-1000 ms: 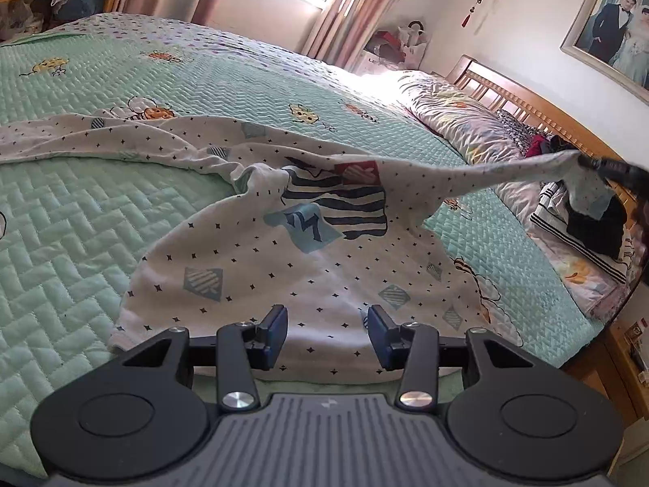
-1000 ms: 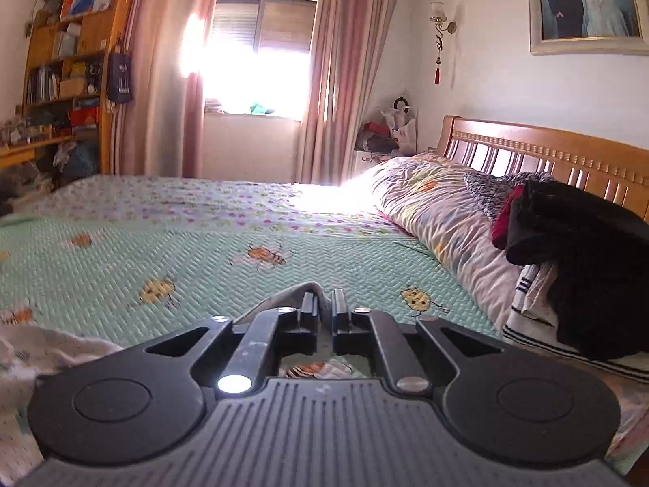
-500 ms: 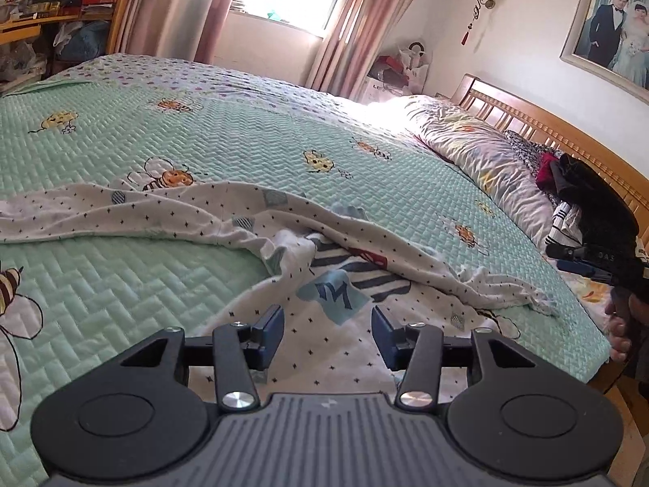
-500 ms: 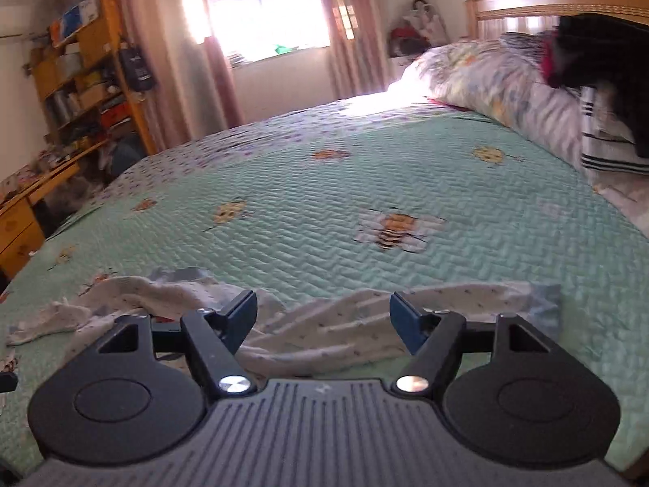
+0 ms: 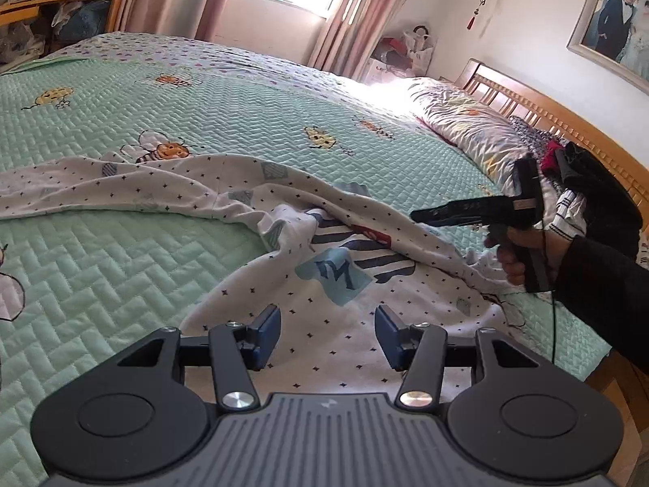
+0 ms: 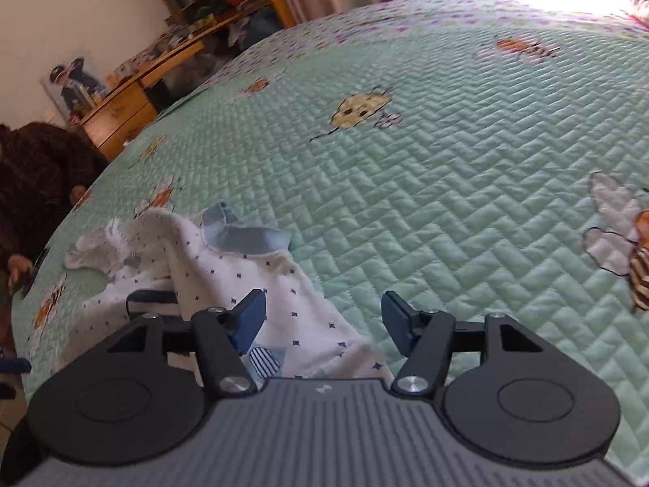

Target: Fold clothes

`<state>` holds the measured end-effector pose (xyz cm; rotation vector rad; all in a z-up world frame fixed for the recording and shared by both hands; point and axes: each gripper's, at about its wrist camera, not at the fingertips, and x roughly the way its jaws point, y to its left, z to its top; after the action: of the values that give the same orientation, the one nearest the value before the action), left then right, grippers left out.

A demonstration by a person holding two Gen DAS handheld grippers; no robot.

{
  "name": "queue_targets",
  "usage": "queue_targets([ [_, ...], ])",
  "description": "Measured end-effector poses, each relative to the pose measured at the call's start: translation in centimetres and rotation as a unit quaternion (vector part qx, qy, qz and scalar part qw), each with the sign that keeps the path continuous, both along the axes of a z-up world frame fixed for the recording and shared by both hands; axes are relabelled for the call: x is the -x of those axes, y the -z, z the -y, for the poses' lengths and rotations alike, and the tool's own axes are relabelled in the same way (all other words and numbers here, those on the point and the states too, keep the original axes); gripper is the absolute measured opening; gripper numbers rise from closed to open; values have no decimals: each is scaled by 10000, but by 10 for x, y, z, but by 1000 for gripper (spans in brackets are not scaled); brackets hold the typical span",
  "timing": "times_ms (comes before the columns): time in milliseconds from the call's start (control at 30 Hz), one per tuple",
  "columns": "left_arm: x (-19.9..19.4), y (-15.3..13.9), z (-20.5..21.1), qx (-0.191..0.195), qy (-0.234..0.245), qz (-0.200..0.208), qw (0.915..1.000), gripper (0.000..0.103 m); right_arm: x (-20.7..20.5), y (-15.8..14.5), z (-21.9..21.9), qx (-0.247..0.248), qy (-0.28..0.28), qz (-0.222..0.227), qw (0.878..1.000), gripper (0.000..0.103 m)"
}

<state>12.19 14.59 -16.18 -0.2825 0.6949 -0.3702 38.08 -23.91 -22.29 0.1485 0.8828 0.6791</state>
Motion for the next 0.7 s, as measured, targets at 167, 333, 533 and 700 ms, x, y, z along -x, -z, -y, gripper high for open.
queue_targets([
  [167,-13,3,12,71,12,284,9996,75,-13,12,-4,-188,-668,-121,9975,44],
  [333,-29,18,18,128,-94,9,9999,77,-12,14,-22,95,-963,-64,9953,6],
  [533,-27,15,12,-68,-31,26,10000,77,-11,-27,-10,482,-566,752,9944,6],
  [700,-38,3,6,-104,-132,199,9997,78,-53,-67,16,1168,257,1324,9840,8],
])
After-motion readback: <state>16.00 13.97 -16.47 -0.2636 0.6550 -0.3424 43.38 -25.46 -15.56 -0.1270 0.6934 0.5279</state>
